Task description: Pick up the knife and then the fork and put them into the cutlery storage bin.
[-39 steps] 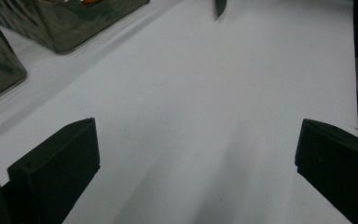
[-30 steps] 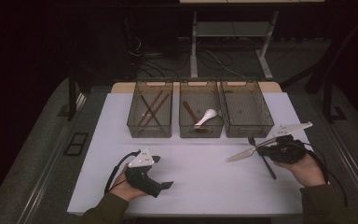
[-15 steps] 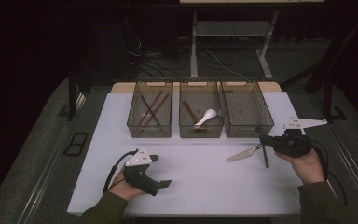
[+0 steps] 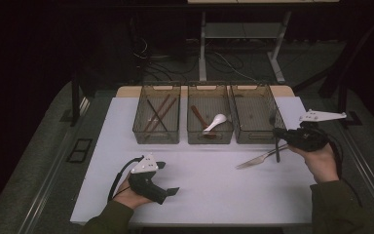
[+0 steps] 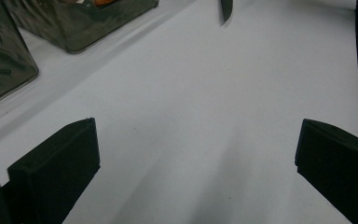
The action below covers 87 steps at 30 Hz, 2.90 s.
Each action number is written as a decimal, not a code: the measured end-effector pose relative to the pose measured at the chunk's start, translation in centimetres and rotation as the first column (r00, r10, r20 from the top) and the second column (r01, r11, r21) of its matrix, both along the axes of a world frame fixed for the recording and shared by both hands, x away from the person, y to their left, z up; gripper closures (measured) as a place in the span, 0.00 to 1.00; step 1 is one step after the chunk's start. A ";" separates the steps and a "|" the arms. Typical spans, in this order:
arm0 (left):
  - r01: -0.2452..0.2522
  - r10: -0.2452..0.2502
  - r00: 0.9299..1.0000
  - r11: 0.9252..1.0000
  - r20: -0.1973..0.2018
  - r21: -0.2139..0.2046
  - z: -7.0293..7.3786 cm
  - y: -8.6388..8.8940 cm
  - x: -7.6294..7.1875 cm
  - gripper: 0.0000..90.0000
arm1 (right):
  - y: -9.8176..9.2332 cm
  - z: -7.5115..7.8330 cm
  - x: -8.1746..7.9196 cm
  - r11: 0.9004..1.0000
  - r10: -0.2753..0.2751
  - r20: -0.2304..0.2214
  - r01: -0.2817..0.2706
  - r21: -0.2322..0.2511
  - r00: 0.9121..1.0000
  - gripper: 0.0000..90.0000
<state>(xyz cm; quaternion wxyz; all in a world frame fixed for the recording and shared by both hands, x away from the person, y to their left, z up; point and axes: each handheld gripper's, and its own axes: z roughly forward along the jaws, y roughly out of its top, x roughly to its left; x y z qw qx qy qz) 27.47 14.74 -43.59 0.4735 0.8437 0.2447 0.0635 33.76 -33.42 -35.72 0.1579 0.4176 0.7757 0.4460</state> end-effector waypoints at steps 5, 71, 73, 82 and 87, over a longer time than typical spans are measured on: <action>-0.003 0.003 1.000 1.000 -0.006 -0.008 0.0 0.0 0.0 0.00 | 0.1 1.9 1.6 1.000 -0.025 0.023 0.025 0.002 0.999 0.96; 0.005 -0.005 1.000 1.000 -0.008 -0.015 0.0 -0.3 -0.3 0.00 | 1.0 -1.3 10.0 0.988 -0.143 -0.115 0.135 -0.080 0.983 0.49; 0.004 -0.004 1.000 1.000 -0.007 -0.016 0.0 -0.3 -0.3 0.00 | 0.9 -0.8 9.2 0.989 -0.138 -0.099 0.131 -0.075 0.986 0.50; 0.008 -0.008 1.000 1.000 -0.007 -0.003 0.0 -0.2 -0.2 0.00 | 0.5 0.3 5.0 0.996 -0.057 -0.047 0.053 -0.069 0.997 0.85; 0.007 -0.007 1.000 1.000 -0.008 0.001 0.0 -0.2 -0.2 0.00 | 0.4 -0.4 2.7 0.997 -0.016 -0.052 0.012 -0.078 0.999 0.94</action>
